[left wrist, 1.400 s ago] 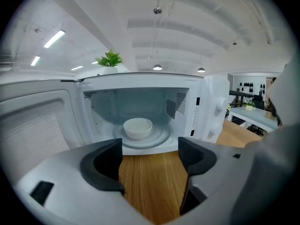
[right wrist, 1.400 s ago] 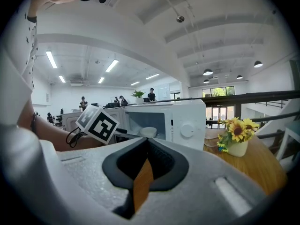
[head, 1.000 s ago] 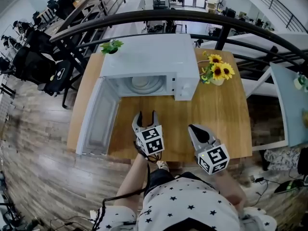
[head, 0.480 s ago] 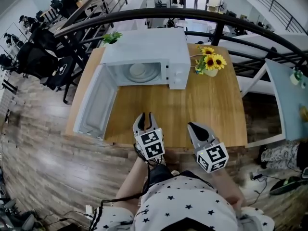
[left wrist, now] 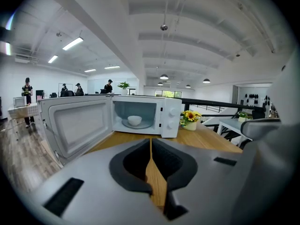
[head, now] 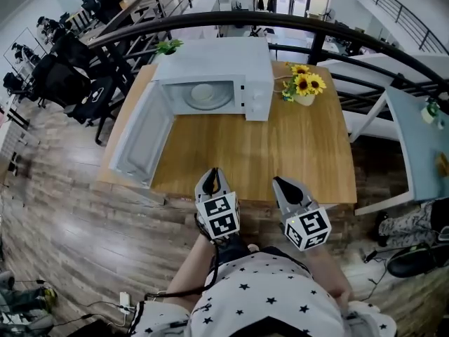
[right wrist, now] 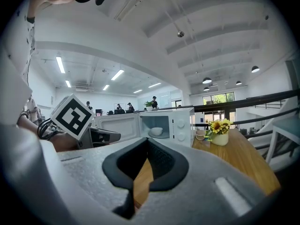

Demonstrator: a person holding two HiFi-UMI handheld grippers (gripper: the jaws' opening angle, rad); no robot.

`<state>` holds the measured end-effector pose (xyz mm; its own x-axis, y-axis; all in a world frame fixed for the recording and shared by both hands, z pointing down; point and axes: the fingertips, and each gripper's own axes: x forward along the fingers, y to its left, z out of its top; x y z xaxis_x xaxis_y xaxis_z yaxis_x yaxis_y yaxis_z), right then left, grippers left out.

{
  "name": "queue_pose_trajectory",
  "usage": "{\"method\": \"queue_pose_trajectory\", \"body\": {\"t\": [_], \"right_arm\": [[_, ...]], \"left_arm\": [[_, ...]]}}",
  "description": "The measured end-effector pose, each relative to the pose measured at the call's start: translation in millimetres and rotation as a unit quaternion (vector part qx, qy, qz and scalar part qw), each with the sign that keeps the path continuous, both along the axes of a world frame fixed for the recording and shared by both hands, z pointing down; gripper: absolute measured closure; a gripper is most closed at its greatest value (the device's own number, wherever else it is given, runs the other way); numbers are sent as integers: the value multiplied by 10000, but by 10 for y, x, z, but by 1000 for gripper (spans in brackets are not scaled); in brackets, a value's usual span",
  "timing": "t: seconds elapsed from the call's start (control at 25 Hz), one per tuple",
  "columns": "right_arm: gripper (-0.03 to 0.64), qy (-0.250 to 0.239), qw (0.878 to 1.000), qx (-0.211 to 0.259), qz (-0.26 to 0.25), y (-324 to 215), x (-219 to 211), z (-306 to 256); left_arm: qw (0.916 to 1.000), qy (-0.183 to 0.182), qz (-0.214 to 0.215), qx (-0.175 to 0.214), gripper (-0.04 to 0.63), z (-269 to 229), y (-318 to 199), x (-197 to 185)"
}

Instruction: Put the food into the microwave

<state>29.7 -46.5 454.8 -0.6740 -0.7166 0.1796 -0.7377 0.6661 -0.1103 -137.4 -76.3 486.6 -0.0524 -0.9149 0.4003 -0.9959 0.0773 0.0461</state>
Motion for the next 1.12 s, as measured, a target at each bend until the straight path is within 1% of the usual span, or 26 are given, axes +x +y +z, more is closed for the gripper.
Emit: {"method": "queue_pose_trajectory", "body": {"t": [0.32,0.56,1.12], "right_arm": [[611,-95,9999,90,18,312,102,-25],[611,-198,9998,89,48,424,101,3],[611,-223,9996,178,53,522,66,-57]], "left_arm": [[9996,134,197,144,591,-80,367,176],[9994,109,274,173,591,-86,532,201],[9987,152,425,224,591,-151,643,238]]}}
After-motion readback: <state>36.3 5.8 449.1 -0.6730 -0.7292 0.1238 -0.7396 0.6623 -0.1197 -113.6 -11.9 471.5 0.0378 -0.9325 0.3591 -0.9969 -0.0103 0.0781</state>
